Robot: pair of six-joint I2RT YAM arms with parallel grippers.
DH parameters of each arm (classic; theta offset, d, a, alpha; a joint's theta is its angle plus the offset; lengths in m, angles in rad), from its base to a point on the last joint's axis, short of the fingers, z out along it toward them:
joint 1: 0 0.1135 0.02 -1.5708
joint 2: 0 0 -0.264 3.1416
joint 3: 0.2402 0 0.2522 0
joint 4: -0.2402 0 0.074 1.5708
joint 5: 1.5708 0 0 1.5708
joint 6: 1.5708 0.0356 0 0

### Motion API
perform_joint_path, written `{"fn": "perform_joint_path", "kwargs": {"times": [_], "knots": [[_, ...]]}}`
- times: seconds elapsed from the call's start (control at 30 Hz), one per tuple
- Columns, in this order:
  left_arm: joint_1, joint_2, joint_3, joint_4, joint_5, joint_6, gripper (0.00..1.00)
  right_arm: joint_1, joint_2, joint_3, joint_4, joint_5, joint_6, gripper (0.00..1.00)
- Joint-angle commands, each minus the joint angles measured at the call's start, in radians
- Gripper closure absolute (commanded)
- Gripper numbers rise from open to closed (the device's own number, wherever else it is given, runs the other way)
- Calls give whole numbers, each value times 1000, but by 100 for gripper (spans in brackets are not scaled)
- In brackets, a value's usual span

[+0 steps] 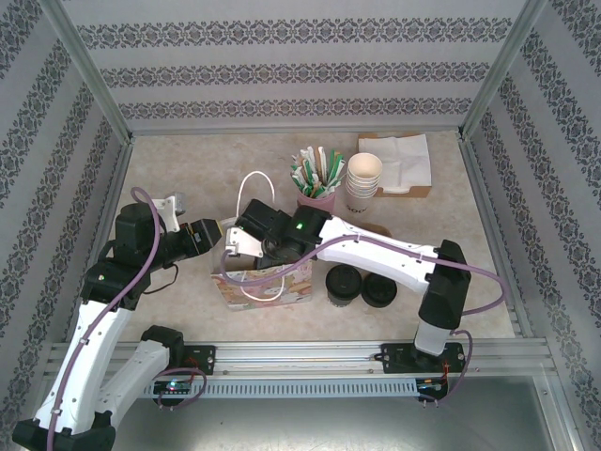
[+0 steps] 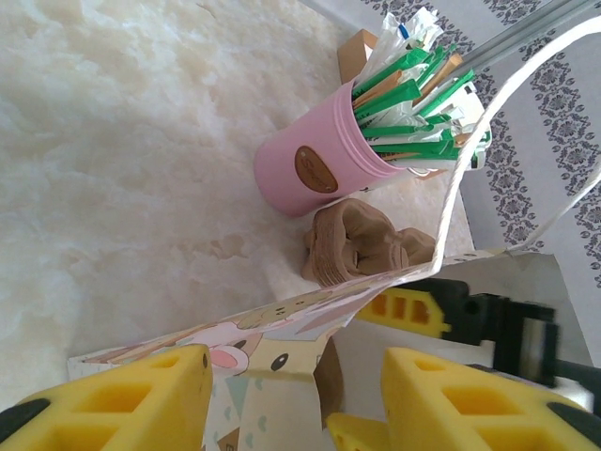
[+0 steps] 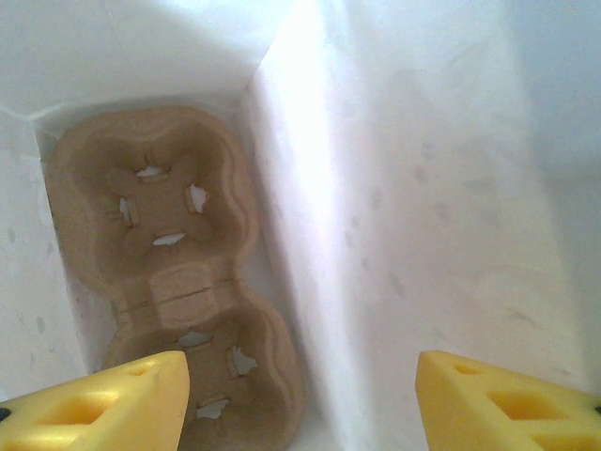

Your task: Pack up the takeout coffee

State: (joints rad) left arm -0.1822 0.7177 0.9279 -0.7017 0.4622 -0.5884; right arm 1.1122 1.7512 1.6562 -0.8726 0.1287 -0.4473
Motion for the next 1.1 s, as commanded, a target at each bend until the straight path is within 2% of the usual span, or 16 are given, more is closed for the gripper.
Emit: {"fn": "perform_joint_path", "kwargs": {"times": [0.0, 0.4, 0.73, 1.07], "knots": [[-3, -12, 38, 21, 1, -11, 49, 12, -45, 26, 5, 56, 11, 35], [-4, -23, 64, 35, -14, -10, 49, 20, -164, 11, 71, 97, 46, 35], [-4, -26, 89, 41, -40, -13, 48, 23, -253, 21, 106, 145, 135, 35], [-5, -29, 103, 55, -83, -17, 48, 22, -353, -4, 124, 280, 227, 34]]}}
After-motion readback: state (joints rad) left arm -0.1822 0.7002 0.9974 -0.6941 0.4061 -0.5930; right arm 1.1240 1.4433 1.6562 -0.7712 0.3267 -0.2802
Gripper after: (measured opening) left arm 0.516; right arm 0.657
